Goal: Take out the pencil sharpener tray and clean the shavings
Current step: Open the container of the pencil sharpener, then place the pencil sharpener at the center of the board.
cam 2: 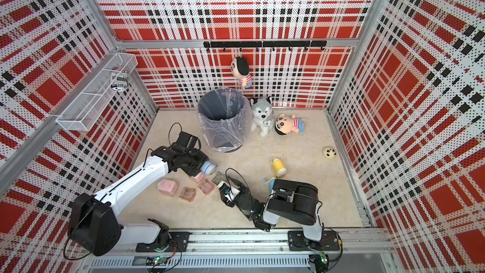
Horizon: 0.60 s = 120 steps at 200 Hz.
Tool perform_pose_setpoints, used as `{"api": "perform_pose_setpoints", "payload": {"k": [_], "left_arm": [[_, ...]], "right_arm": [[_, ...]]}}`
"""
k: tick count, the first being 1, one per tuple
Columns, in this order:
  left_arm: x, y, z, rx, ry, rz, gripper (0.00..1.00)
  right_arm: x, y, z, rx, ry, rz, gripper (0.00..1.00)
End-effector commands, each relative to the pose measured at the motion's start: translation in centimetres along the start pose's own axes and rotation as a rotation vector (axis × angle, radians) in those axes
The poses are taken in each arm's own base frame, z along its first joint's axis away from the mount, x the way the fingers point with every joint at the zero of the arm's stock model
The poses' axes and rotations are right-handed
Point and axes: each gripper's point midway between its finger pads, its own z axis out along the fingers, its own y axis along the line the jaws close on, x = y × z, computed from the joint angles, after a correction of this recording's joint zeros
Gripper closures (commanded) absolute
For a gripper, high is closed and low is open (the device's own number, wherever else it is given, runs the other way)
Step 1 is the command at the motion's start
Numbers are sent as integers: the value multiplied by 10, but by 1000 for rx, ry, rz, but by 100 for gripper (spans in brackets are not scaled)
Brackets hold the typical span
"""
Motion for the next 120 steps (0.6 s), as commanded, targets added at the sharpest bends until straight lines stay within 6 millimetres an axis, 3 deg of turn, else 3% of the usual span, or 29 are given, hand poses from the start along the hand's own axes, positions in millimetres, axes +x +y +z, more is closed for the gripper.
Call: {"api": "perform_pose_setpoints", "payload": {"k": [1, 41, 84, 120], "left_arm": [[4, -22, 0, 29, -18, 43, 60], [-1, -16, 19, -46, -45, 50, 60], [-13, 7, 38, -149, -80, 36, 59], [-11, 22, 46, -205, -76, 31, 56]], "right_arm": [[-11, -2, -5, 9, -22, 41, 46], [-14, -6, -9, 13, -29, 65, 46], [-16, -8, -11, 12, -24, 75, 46], [-19, -7, -8, 11, -10, 84, 47]]}}
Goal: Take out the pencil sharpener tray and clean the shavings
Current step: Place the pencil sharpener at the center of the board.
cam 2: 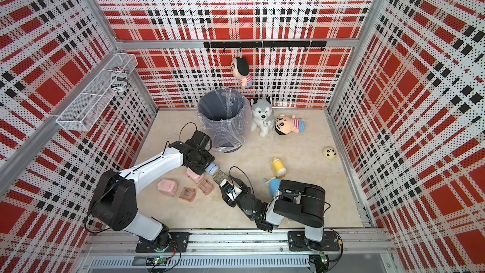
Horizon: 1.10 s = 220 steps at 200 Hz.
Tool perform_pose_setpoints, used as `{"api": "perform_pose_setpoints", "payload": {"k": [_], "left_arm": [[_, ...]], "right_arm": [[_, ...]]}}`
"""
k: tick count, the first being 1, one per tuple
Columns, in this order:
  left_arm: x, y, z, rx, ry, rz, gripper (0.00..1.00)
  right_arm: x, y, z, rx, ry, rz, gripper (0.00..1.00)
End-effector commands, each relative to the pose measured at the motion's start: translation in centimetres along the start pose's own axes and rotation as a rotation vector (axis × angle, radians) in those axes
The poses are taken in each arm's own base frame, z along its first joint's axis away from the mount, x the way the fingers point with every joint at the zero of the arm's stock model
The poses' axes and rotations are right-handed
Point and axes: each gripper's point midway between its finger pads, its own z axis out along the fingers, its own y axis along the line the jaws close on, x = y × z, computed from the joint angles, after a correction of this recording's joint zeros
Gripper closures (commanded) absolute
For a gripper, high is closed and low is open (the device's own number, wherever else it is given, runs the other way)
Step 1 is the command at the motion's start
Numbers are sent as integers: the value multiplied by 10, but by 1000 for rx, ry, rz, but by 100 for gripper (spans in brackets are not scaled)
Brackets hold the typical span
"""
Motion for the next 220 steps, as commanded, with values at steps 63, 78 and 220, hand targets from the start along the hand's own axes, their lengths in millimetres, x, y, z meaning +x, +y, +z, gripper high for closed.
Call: {"api": "perform_pose_setpoints", "payload": {"k": [63, 78, 220], "left_arm": [[-6, 17, 8, -95, -30, -6, 48], [-6, 15, 11, -100, -23, 1, 45], [-2, -36, -60, 125, -121, 23, 2]], "right_arm": [[-27, -3, 0, 4, -16, 79, 47], [-29, -3, 0, 1, -7, 89, 47], [-47, -16, -16, -48, 119, 272, 47]]}}
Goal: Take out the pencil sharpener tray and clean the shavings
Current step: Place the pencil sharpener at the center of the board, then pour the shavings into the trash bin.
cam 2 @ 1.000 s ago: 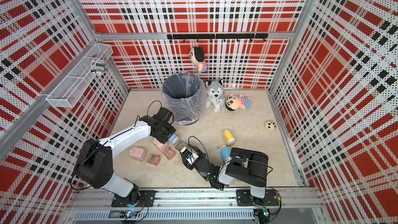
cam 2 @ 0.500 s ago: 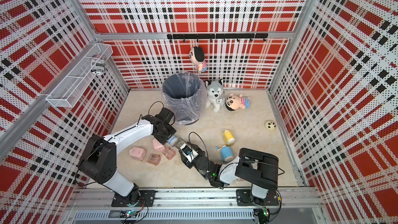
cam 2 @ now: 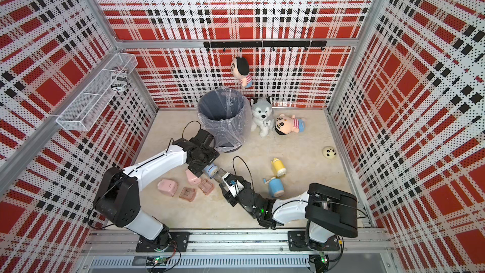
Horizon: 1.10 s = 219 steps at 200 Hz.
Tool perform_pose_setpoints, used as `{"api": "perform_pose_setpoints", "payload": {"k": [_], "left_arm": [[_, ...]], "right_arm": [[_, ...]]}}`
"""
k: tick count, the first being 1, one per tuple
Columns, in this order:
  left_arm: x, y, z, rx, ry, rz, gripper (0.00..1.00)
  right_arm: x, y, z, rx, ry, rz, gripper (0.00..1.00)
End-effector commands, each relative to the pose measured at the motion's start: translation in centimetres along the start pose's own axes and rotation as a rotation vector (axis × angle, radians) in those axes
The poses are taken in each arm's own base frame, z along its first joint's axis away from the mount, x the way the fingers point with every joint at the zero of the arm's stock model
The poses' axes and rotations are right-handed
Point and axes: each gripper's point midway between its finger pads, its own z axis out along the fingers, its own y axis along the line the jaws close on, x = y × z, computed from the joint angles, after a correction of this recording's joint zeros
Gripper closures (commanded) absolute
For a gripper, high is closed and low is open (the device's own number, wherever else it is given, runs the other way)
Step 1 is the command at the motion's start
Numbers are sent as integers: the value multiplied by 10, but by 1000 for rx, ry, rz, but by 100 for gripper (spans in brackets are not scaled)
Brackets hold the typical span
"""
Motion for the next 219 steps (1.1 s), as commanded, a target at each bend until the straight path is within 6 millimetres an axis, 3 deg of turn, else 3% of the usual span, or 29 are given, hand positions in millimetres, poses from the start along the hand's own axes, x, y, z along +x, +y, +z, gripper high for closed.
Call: {"api": "perform_pose_setpoints", "payload": {"k": [1, 32, 78, 116, 148, 165, 219], "left_arm": [[-10, -21, -44, 115, -84, -12, 2], [-21, -33, -91, 232, -196, 1, 2], [-37, -37, -149, 416, -376, 65, 2], [-37, -49, -193, 686, -486, 211, 2], [-32, -45, -220, 883, -557, 270, 2], [-34, -43, -227, 921, -582, 295, 2], [-49, -48, -217, 981, -572, 355, 2]], "right_arm": [[-15, -5, -3, 1, 31, 90, 47], [-31, -22, -14, 59, 72, 138, 47], [-70, -40, -39, 31, -1, 212, 49], [-100, -54, -43, 20, -25, 248, 50], [-126, -58, -34, 26, -18, 261, 52], [-140, -62, -25, 41, -8, 279, 52], [-171, -78, 11, 89, 55, 381, 60]]}}
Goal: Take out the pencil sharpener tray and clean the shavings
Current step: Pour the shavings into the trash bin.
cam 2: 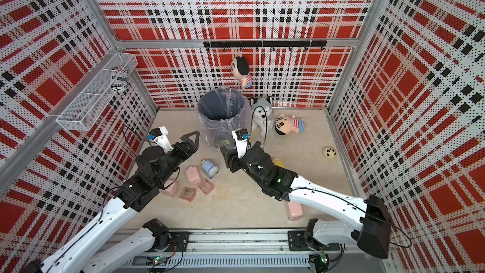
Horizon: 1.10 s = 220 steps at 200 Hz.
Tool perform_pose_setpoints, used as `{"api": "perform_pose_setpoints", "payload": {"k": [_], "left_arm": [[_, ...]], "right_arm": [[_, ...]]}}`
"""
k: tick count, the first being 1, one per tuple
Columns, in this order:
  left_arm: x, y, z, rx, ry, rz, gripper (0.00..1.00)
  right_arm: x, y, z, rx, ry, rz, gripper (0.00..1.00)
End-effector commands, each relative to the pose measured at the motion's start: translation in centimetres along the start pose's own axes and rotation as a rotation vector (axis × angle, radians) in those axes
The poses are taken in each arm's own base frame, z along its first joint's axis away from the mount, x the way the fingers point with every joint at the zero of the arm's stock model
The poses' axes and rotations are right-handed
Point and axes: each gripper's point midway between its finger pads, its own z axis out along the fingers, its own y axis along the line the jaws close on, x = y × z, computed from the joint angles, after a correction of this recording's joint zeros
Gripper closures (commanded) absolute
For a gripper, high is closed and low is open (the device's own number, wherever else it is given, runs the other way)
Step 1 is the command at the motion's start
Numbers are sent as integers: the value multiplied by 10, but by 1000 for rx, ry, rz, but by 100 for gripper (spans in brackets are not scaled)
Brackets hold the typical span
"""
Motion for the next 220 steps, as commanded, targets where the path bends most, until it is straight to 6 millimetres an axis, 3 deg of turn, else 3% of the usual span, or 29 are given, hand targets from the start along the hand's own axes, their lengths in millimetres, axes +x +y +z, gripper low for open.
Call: {"api": "perform_pose_setpoints", "payload": {"k": [1, 40, 77, 156, 188, 220], "left_arm": [[-2, -8, 5, 111, 7, 45, 2], [-20, -3, 14, 154, -12, 24, 2], [-18, 3, 21, 150, 1, -33, 2], [-15, 12, 9, 148, -29, -37, 2], [-11, 11, 10, 155, -7, -37, 2], [-23, 1, -3, 176, -55, -49, 2]], "right_arm": [[-1, -4, 13, 26, 67, 50, 60], [-24, -8, 39, 31, 79, 134, 60], [-48, -13, 66, 14, 87, 318, 59], [-99, -2, 106, -64, 90, 688, 56], [-102, -12, 123, -37, 115, 864, 56], [-96, -30, 134, 34, 129, 1068, 56]]}}
